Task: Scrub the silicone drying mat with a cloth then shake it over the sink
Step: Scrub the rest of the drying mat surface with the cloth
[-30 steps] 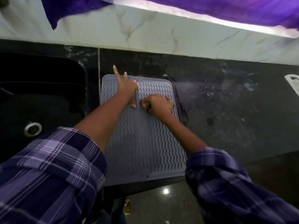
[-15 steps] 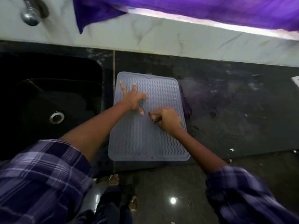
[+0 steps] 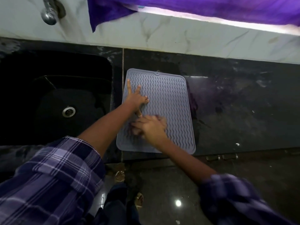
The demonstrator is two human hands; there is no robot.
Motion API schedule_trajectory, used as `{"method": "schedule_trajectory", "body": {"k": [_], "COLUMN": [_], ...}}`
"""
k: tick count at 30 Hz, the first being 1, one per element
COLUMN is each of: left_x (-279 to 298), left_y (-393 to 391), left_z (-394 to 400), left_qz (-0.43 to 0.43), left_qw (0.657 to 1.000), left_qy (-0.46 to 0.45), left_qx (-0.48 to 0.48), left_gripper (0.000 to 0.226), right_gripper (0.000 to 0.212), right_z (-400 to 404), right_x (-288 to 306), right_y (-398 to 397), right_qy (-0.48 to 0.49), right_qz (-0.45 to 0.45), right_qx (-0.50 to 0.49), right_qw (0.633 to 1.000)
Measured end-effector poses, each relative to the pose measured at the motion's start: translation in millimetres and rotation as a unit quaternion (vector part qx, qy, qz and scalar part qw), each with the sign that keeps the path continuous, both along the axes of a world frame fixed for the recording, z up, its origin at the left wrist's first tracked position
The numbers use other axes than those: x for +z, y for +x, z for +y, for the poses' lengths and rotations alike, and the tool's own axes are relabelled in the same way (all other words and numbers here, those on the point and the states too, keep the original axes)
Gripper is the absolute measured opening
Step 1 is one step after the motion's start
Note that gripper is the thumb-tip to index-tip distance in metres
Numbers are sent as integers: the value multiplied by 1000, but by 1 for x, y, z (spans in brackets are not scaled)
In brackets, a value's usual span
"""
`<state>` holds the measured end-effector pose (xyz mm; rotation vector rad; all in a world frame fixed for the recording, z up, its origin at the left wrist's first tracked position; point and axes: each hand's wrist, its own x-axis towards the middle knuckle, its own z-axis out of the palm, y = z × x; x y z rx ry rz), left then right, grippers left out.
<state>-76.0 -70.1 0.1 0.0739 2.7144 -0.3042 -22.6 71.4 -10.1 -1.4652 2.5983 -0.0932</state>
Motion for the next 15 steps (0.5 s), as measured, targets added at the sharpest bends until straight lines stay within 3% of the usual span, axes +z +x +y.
{"method": "schedule_trajectory", "body": {"k": [2,4,9,12,15], "left_x": [-3,-9,-8,-2,4], "left_y": [-3,-6,-9,-11,-10], "left_z": [-2,-4,-2,6,17], "left_qz": [-1,-7,-17,-28,-36], "left_qw": [1000,1000,1000,999,998], "left_qy": [3,7,15,-12,-47], "left_qx": [2,-1,16,16,7], "left_gripper": [69,85,97,91,86], "right_gripper": [41,42,43,38,40], "right_z": [-29,-24,43,59,86], "right_x": [-12,-25,-10,4,1], "right_y": [19,38,25,-32,-47], "right_qy": [-2,26,-2,-37,13], "right_qz": [16,17,-24,14,22], "right_qx": [6,-13,106,-38,-129], "right_qw": [1000,999,994,998,991]}}
